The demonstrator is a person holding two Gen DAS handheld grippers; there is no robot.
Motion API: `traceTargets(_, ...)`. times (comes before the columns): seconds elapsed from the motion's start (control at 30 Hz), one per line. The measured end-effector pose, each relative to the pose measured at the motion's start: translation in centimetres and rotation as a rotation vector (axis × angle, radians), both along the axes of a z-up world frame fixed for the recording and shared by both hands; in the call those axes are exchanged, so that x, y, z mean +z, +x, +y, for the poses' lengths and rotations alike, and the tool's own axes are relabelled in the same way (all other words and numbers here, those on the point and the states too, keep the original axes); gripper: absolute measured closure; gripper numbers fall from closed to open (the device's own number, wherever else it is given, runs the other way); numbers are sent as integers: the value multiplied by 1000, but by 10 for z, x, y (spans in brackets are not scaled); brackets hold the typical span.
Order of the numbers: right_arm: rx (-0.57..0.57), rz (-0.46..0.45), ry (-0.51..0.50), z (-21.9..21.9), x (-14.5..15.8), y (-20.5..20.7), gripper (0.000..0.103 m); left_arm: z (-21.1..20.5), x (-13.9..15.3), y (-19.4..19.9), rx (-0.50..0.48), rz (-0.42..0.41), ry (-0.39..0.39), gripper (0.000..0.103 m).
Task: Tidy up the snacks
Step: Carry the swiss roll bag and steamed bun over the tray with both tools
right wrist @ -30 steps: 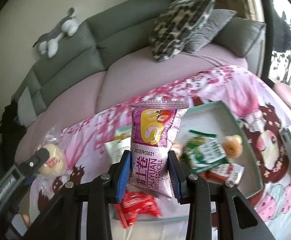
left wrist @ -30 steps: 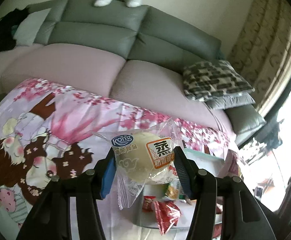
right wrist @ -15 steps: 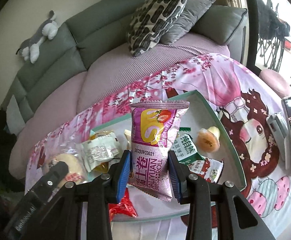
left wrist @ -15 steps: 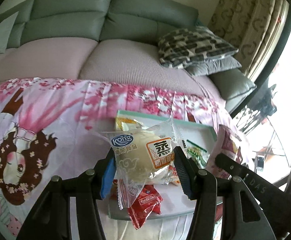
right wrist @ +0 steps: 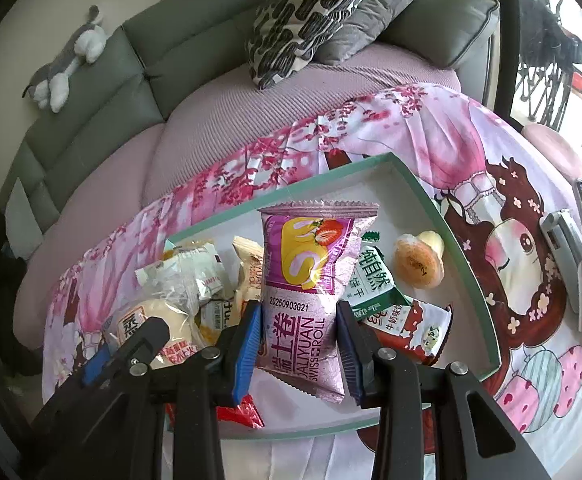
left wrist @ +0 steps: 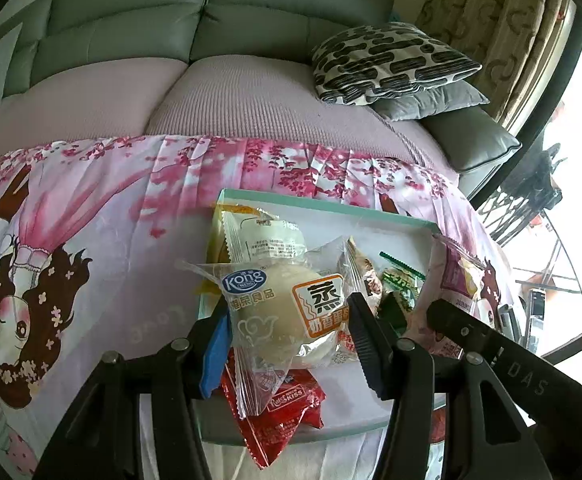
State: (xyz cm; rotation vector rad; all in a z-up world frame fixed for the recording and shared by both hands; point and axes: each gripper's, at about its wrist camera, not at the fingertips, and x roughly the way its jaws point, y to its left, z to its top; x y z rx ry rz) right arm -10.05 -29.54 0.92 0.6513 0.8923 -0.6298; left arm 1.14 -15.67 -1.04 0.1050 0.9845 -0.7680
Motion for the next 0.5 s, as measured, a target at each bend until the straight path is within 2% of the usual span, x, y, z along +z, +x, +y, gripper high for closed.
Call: traceTargets(0.5,16,34,32,-2,-13,5,61,-10,-16,5,-16,30,36,45)
